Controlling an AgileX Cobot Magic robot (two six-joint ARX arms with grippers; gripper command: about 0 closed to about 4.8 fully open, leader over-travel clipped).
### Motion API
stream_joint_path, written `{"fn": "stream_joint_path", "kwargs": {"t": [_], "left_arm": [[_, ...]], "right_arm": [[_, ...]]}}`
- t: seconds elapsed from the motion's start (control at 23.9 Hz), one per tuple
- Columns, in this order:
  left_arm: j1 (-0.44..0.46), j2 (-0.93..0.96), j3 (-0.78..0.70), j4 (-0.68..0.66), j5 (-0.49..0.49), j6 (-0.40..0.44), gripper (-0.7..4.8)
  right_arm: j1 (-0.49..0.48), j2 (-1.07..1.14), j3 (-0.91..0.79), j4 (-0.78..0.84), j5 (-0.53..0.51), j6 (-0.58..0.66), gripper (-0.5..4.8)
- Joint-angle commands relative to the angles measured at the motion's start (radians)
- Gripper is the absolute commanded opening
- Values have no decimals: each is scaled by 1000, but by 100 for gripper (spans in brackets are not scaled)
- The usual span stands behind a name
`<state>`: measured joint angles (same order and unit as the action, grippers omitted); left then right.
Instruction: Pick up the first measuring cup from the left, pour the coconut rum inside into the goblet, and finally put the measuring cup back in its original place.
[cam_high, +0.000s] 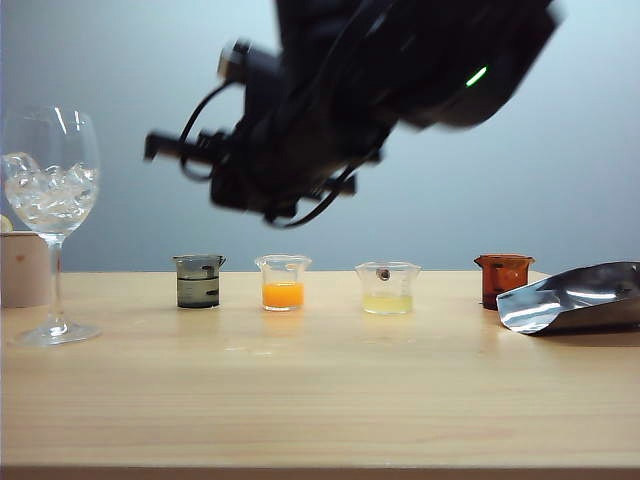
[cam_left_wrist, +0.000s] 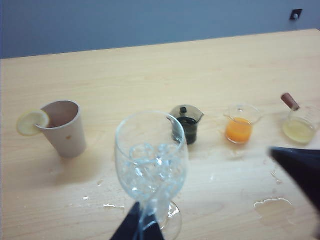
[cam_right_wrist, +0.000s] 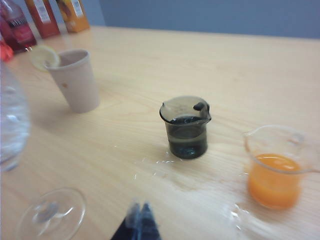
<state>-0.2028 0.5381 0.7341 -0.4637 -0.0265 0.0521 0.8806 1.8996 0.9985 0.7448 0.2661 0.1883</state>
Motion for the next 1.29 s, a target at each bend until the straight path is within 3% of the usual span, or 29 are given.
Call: {"fn": "stream_joint_path", "kwargs": {"t": [0.04, 0.25, 0.29, 0.33, 0.42, 0.54, 0.58, 1.29], "left_arm": [[2, -2, 5, 9, 0, 4, -5], [2, -2, 5, 8, 1, 0, -3], [2, -2, 5, 8, 2, 0, -3], [2, -2, 5, 8, 4, 0, -3], [2, -2, 5, 8, 4, 0, -3], [2, -2, 5, 8, 4, 0, -3], [2, -2, 5, 8, 4, 0, -3], [2, -2, 5, 8, 4, 0, -3]], "right_arm": [[0, 130, 144, 38, 5, 10, -9], [0, 325, 373, -5, 65, 10, 7], [0, 352, 410, -40, 82, 10, 62], [-2, 377, 449, -72, 83, 10, 228], [-2, 404, 484, -75, 84, 10, 418], [-1, 460, 546, -85, 101, 10, 441], [-2, 491, 583, -106, 122, 10, 479], [-68, 645, 753, -143, 109, 51, 479]]}}
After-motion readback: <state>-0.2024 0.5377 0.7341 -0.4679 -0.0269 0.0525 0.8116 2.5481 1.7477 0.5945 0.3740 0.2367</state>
